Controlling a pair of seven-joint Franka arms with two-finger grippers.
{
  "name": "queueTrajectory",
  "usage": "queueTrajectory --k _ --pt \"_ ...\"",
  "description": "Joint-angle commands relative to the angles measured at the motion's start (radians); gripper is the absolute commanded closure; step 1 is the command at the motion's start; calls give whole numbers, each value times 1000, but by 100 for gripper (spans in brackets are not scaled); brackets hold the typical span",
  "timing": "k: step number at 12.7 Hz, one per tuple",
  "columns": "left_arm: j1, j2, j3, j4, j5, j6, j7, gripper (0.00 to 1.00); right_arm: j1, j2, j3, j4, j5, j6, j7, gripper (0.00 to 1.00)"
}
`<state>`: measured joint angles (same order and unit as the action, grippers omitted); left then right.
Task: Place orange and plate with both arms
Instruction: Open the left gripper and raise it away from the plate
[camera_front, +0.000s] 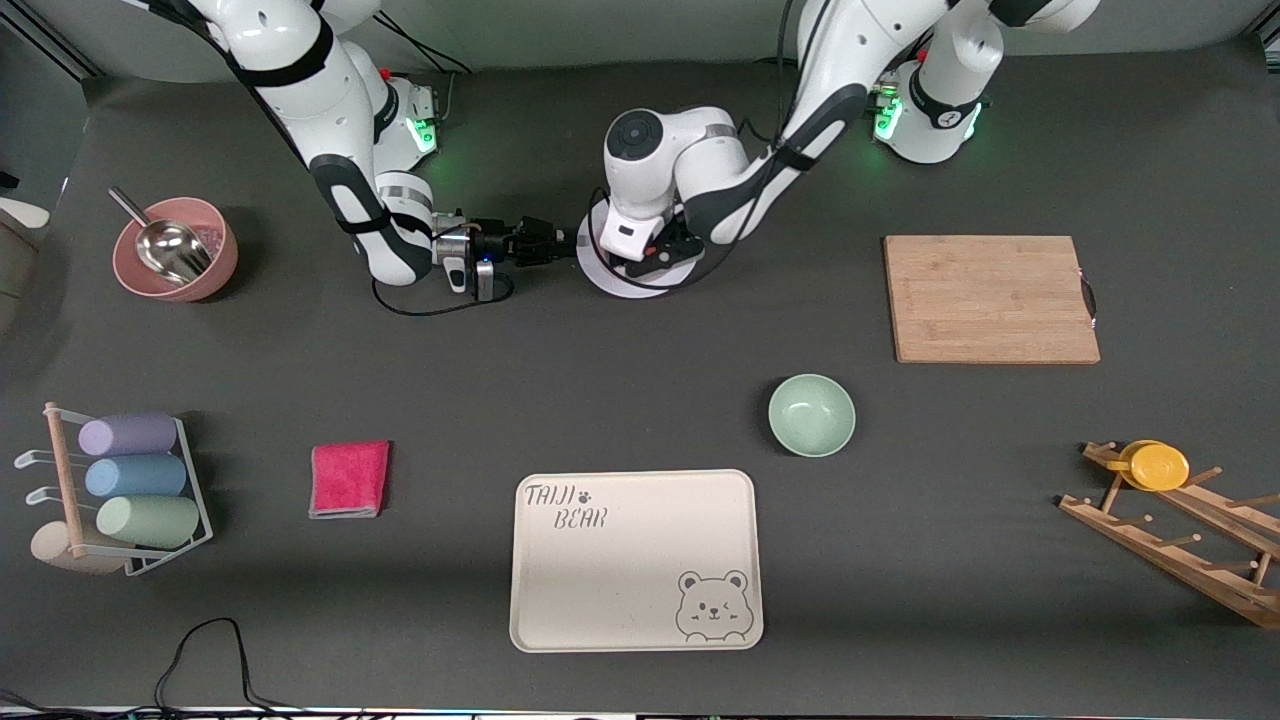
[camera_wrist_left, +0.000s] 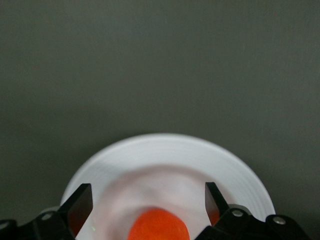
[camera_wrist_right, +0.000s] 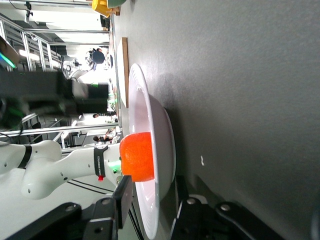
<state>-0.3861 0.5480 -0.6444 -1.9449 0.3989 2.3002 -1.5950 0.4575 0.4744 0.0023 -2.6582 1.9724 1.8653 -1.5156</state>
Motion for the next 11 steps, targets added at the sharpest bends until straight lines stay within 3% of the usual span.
queueTrajectory --k 1,5,6,8,11 --pt "116 -65 -41 24 -46 -109 151 0 4 32 51 12 92 5 -37 57" --pt "248 -102 -60 153 -138 -296 370 0 4 32 76 23 118 41 -38 58" --pt "275 -109 -60 174 -152 -335 427 0 4 32 76 23 118 41 -50 68" --pt "303 -143 -51 201 -196 -367 507 0 4 32 76 23 117 41 -54 97" --pt "312 -206 23 243 -254 -462 621 0 3 32 76 23 117 41 -57 100"
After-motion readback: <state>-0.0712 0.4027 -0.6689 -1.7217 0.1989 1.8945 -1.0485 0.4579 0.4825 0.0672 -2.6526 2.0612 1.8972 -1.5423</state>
